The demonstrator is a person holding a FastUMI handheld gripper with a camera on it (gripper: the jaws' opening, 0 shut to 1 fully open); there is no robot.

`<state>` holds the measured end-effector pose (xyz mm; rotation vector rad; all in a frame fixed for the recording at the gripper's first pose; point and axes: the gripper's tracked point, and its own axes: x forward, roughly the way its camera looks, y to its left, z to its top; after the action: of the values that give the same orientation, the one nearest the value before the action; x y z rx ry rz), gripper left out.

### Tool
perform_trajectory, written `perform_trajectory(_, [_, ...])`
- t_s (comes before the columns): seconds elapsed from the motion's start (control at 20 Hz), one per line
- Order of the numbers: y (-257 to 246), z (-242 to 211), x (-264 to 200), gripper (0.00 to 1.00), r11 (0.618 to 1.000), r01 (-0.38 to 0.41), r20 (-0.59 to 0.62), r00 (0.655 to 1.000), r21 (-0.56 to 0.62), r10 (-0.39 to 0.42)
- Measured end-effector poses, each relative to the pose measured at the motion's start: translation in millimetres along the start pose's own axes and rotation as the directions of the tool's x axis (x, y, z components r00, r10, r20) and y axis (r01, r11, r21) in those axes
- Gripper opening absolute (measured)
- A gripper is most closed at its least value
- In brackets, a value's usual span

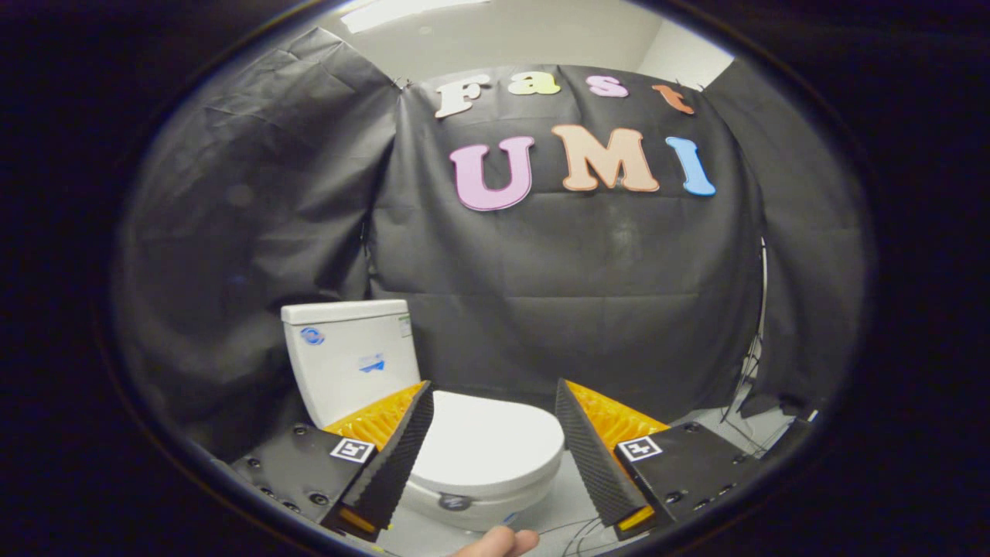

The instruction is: Open the toilet lid.

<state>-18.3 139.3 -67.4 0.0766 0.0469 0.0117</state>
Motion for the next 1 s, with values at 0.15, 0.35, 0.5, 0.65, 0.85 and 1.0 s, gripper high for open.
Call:
perform_trajectory(0.15, [28.5,-12.0,-23.3,0.98,1.0,0.005,-0.026,1.0,0.012,-0.004])
perform_trajectory(0.35, [47.1,-17.5,-51.0,0.98,0.999,0.041,-0.031,0.999,0.01,-0.041])
perform_trajectory(0.5, [55.6,-33.6,-61.4,0.98,0.998,0.065,-0.006,0.998,0.021,-0.065])
perform_trajectory(0.65, [60.4,-62.7,-65.4,0.98,0.996,0.074,-0.078,0.994,0.046,-0.071])
perform_trajectory(0.85, [58.5,-61.6,-66.9,0.98,0.995,0.098,-0.075,0.993,0.036,-0.095])
perform_trajectory(1.0, [60.1,-60.6,-59.7,0.98,0.994,0.102,-0.065,0.993,0.044,-0.099])
